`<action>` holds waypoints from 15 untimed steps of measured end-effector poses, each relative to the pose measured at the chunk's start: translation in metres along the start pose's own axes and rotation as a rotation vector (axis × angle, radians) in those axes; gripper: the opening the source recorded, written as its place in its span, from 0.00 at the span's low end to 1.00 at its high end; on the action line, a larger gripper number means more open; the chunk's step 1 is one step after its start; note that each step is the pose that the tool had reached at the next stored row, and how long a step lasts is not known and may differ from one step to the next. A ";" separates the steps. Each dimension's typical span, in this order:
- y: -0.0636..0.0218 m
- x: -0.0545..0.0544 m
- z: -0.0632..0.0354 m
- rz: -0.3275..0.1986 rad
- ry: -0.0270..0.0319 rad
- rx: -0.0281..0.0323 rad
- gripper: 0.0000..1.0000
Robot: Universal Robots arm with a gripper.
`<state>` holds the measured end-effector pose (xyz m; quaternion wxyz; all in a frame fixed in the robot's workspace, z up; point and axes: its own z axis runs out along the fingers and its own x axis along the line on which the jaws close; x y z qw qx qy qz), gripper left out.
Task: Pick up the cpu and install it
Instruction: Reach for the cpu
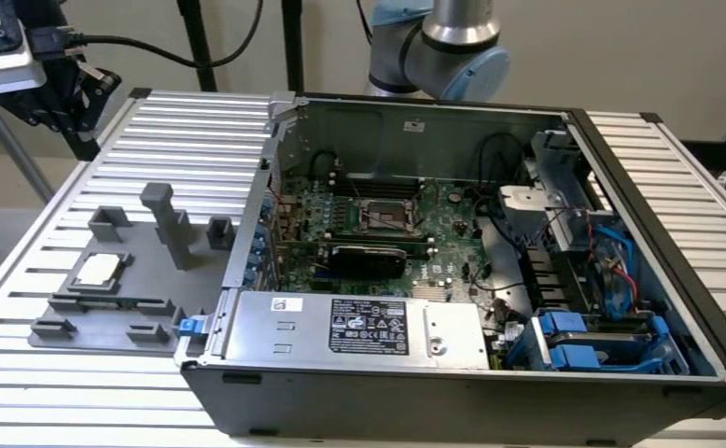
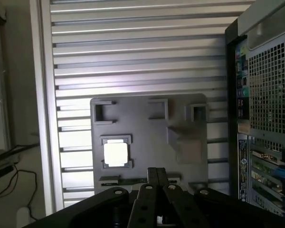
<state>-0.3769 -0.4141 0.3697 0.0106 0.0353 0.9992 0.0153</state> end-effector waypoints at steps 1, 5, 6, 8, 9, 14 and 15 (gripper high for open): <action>-0.0004 0.005 0.0007 0.000 0.0000 0.0001 0.11; -0.0018 0.023 0.0028 0.000 0.0000 0.0005 0.11; -0.0021 0.027 0.0032 0.000 0.0000 0.0004 0.11; -0.0029 0.037 0.0040 0.000 0.0001 0.0005 0.11; -0.0033 0.041 0.0044 0.000 0.0000 0.0005 0.11; -0.0065 0.054 0.0048 0.000 0.0001 0.0005 0.11; -0.0067 0.054 0.0048 0.000 0.0001 0.0005 0.11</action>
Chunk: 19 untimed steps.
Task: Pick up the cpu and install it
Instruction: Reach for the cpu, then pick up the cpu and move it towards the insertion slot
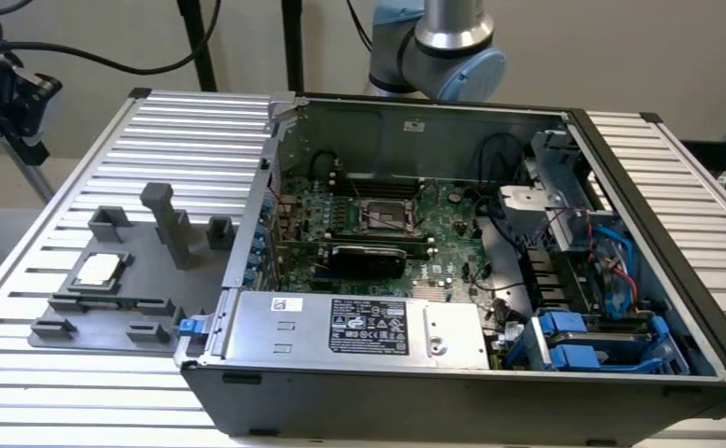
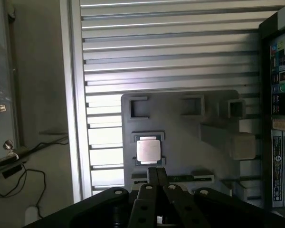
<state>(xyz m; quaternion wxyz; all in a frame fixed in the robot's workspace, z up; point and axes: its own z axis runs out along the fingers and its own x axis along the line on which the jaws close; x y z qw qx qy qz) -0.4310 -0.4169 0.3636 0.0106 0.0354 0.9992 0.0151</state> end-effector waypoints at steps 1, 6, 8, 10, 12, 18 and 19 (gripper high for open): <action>0.0000 0.000 0.0000 0.000 0.0000 0.0000 0.11; 0.0000 0.000 0.0000 0.000 0.0000 0.0000 0.11; 0.0000 0.000 0.0000 0.000 -0.0001 0.0000 0.11; 0.0000 0.000 0.0000 0.000 -0.0001 0.0000 0.11; 0.0000 0.000 0.0000 0.000 0.0000 0.0000 0.11; 0.0000 0.000 0.0000 0.000 0.0000 0.0000 0.24; 0.0000 0.000 0.0000 0.000 -0.0001 0.0000 0.24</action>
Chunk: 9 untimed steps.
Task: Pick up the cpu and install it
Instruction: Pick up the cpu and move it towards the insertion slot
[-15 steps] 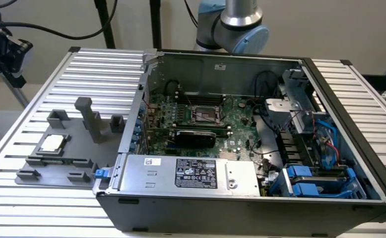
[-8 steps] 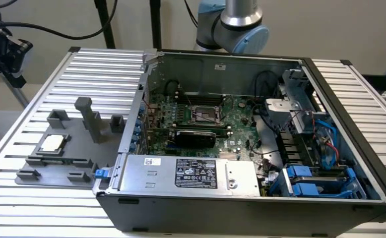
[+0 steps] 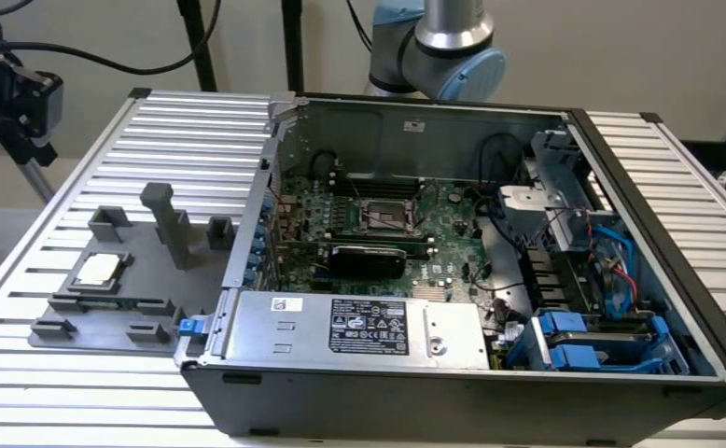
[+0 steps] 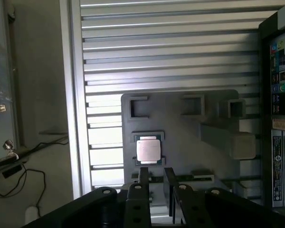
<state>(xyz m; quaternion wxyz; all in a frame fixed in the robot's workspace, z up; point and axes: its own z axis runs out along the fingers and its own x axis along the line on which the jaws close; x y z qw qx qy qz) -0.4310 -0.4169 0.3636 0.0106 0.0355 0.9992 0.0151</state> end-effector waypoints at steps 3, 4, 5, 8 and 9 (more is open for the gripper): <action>0.0000 0.000 0.0000 0.000 0.0000 0.0000 0.42; 0.0000 0.000 0.0000 0.000 0.0000 0.0000 0.47; 0.0000 0.000 0.0000 0.000 0.0000 0.0000 0.47; 0.0000 0.000 0.0000 0.000 0.0001 0.0000 0.53; 0.0000 0.000 0.0002 0.000 0.0001 0.0000 0.60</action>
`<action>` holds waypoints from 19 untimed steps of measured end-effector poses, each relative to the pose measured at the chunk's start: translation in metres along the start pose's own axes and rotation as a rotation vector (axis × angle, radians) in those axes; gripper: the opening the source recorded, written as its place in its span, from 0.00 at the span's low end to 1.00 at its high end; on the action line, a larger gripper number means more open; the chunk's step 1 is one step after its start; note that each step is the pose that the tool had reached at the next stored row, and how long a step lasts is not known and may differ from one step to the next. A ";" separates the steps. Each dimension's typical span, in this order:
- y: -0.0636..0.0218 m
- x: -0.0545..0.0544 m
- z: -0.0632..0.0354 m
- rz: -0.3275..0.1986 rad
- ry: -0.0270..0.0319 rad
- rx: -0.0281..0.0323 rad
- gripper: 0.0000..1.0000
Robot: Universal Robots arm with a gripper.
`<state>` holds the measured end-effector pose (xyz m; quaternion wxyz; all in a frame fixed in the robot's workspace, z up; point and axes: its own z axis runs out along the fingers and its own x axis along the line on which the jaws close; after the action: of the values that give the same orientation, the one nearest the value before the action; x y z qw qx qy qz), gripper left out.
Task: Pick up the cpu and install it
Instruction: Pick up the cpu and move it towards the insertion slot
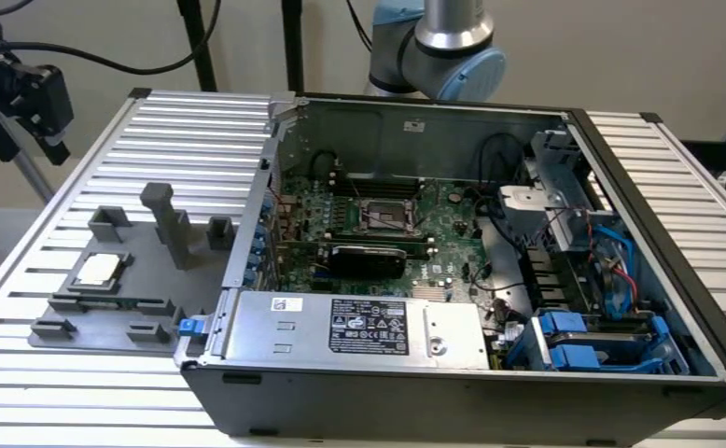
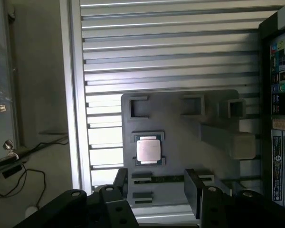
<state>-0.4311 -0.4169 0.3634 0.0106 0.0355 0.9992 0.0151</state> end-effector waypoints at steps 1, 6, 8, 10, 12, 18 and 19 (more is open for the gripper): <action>-0.0001 0.000 0.0012 0.000 -0.0002 -0.0001 0.60; -0.0005 0.000 0.0101 0.000 0.0000 0.0000 0.60; -0.0007 0.000 0.0138 0.000 -0.0001 0.0000 0.60; -0.0010 0.000 0.0175 0.000 -0.0001 0.0000 0.60; -0.0012 0.000 0.0211 0.000 0.0000 0.0000 0.60; -0.0020 0.001 0.0319 0.000 0.0000 0.0000 0.60; -0.0021 0.001 0.0337 0.000 0.0000 0.0000 0.60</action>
<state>-0.4311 -0.4180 0.3297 0.0106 0.0355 0.9992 0.0151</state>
